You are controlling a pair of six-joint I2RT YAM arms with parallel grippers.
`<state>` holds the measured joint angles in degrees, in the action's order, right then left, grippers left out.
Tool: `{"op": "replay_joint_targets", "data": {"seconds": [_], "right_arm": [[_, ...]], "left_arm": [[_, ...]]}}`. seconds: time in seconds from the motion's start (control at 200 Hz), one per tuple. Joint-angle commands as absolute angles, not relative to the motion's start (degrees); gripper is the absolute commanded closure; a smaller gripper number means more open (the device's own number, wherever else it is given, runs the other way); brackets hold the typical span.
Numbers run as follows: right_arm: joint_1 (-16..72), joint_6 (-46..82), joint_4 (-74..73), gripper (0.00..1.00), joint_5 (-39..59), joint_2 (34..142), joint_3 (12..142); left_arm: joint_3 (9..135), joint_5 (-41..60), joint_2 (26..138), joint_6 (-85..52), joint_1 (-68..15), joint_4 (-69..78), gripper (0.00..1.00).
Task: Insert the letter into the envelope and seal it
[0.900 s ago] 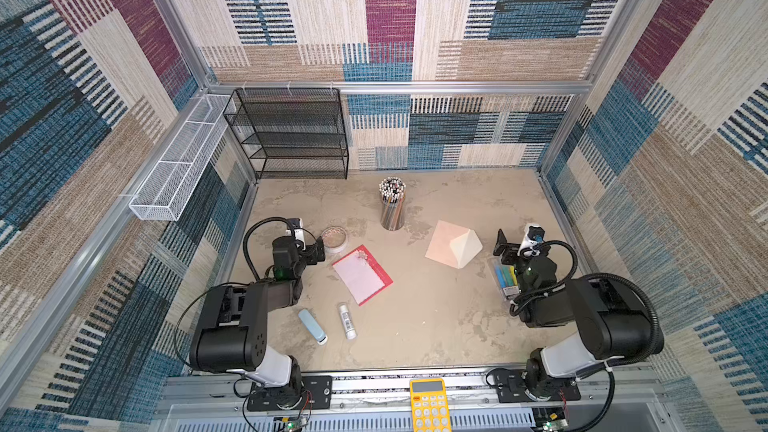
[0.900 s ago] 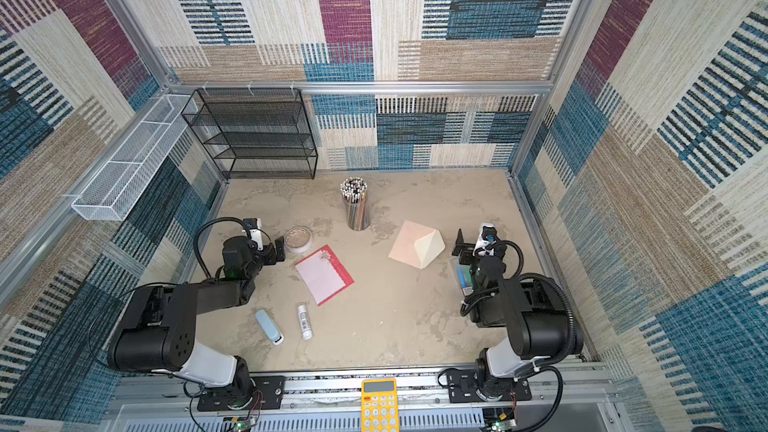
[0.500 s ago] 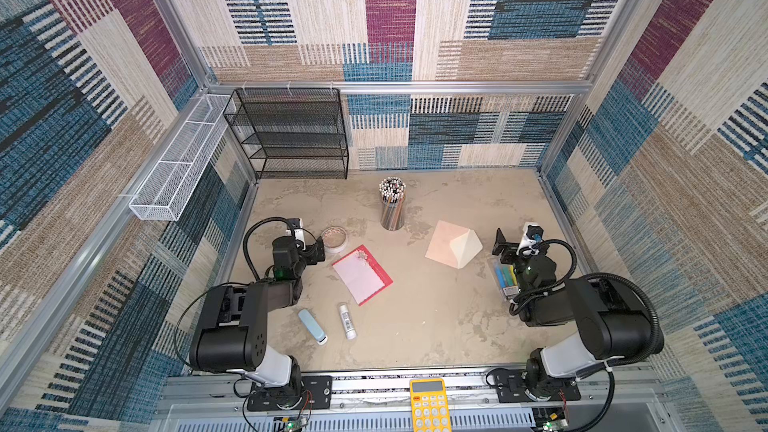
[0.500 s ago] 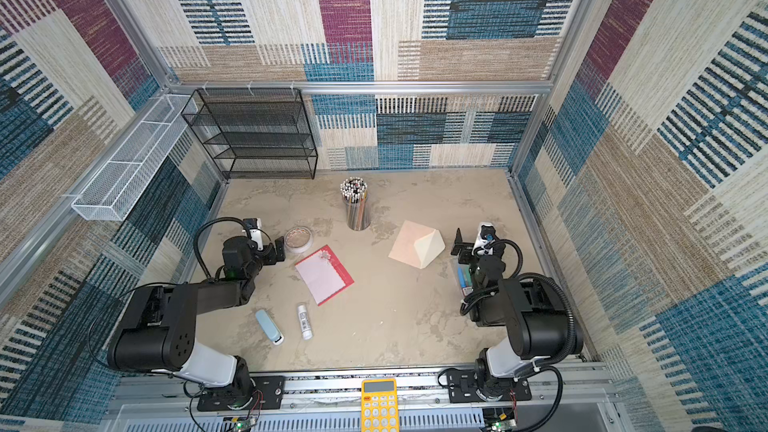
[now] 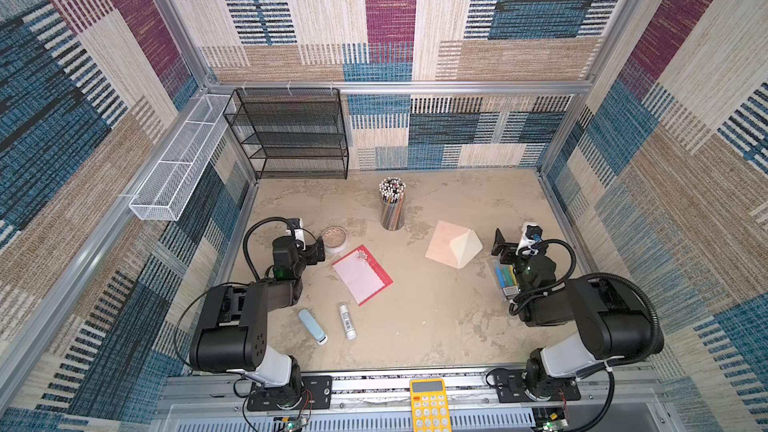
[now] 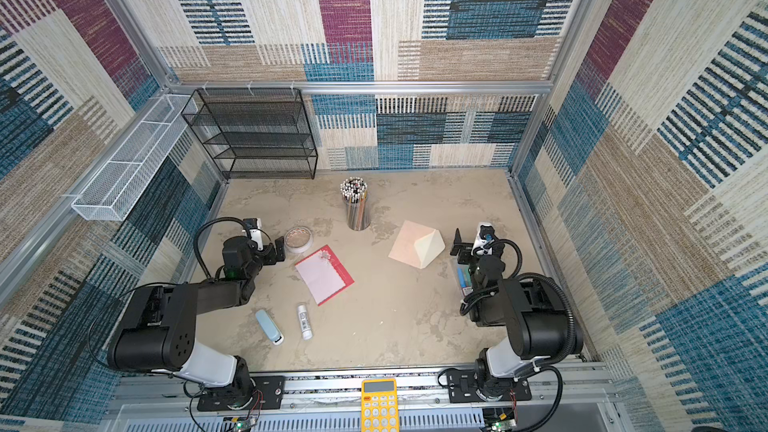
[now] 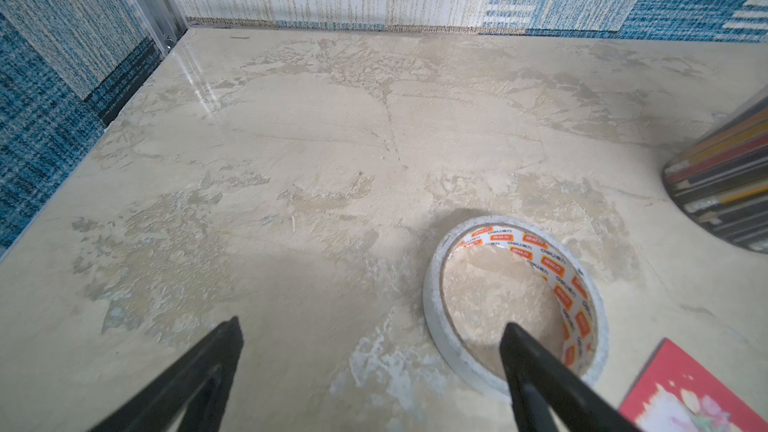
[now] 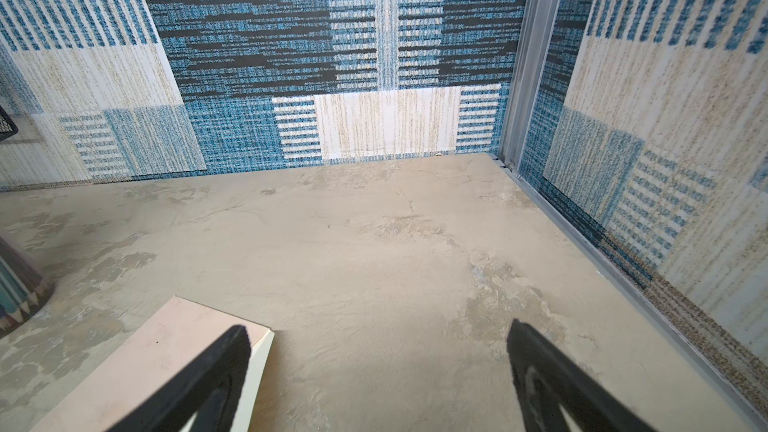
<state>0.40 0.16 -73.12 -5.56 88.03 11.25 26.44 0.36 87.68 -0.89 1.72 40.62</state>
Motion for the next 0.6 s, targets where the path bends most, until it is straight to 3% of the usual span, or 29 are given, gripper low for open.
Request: {"op": "replay_joint_targets", "data": {"seconds": [0.0,0.396,0.521,0.596], "right_arm": [[0.4,0.2,-74.5,0.0,-5.4,87.9,11.4],[0.4,0.3,-74.4,0.0,-5.2,88.0,11.7],[0.4,0.0,-74.4,0.0,-5.2,87.5,11.5],[0.4,-0.2,-62.2,0.0,-4.3,82.1,15.4]], "left_arm": [[26.7,0.8,87.7,0.3,1.7,40.9,0.01],[26.6,0.9,87.7,0.3,1.8,40.9,0.01],[26.5,0.9,87.3,0.3,1.8,41.0,0.13],[28.5,-1.5,84.5,-0.3,1.6,36.2,0.2]]}}
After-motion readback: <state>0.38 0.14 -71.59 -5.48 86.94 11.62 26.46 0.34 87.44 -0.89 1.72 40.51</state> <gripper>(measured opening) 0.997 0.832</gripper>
